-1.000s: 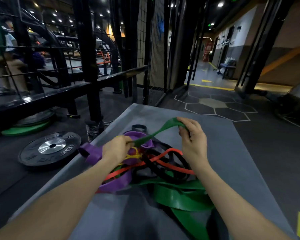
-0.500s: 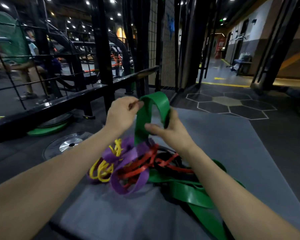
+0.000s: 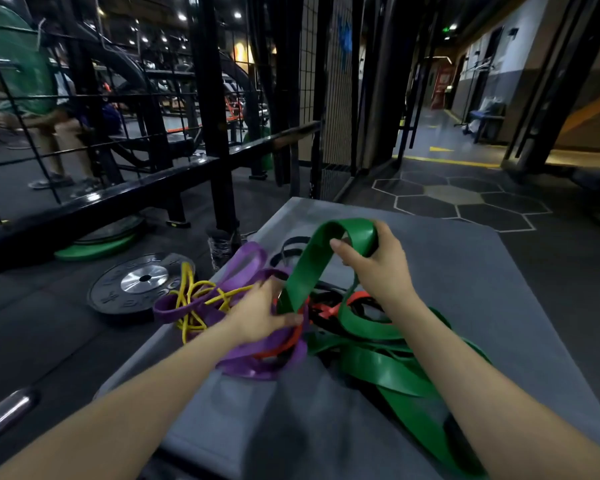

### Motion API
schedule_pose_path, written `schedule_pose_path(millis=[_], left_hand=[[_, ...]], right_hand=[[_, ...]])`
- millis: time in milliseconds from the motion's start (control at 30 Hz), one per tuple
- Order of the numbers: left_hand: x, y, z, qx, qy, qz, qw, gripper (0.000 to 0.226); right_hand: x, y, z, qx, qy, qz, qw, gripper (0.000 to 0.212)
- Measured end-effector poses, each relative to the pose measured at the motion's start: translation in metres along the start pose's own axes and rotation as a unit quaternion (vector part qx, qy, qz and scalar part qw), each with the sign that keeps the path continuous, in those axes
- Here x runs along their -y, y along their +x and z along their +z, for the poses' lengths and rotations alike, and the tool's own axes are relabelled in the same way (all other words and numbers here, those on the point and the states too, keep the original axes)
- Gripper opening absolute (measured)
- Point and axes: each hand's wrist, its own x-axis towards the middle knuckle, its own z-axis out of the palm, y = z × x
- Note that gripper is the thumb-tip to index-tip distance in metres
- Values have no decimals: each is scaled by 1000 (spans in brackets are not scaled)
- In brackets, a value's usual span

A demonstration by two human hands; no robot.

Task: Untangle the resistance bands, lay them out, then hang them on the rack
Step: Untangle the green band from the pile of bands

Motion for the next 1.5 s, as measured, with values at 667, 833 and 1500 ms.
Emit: schedule_pose_path(millis=[667, 833, 1500], left_hand=[[-18, -52, -17, -78, -442, -243, 860, 40], [-8, -71, -27, -127, -668, -312, 664, 54], [51, -114, -21, -152, -447, -310, 825, 41]], right_hand=[[5, -51, 13, 345, -67, -14, 936, 44], [-3, -75, 35, 431, -188, -83, 879, 40], [-38, -75, 123, 328, -418, -214, 820, 43]])
